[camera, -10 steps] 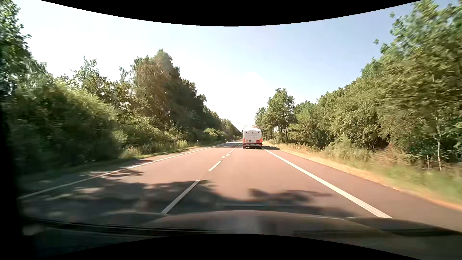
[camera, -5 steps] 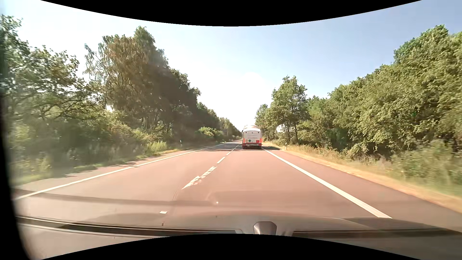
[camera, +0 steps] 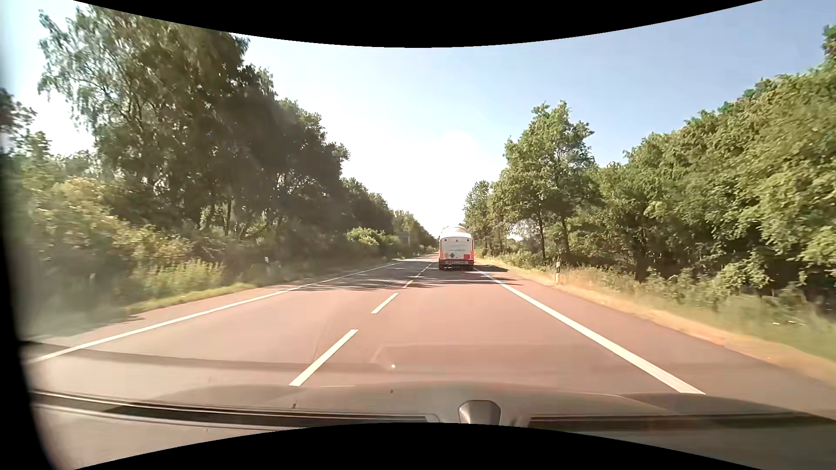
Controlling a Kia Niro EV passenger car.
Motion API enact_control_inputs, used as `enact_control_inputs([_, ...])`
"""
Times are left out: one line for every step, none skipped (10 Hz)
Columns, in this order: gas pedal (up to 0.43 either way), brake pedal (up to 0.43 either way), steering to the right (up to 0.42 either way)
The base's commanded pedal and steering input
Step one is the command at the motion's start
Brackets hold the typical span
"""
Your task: Follow the waypoints while adhering to traffic rules and regulations
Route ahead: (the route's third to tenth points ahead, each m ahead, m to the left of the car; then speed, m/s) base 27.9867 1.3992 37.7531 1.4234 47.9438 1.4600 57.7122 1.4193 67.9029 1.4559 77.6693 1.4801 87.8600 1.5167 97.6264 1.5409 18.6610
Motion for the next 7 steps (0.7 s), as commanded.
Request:
enact_control_inputs([0.110,0.006,0.003])
enact_control_inputs([0.110,0.006,0.002])
enact_control_inputs([0.110,0.006,0.000])
enact_control_inputs([0.110,0.006,-0.002])
enact_control_inputs([0.110,0.006,-0.001])
enact_control_inputs([0.110,0.006,0.000])
enact_control_inputs([0.110,0.006,0.002])
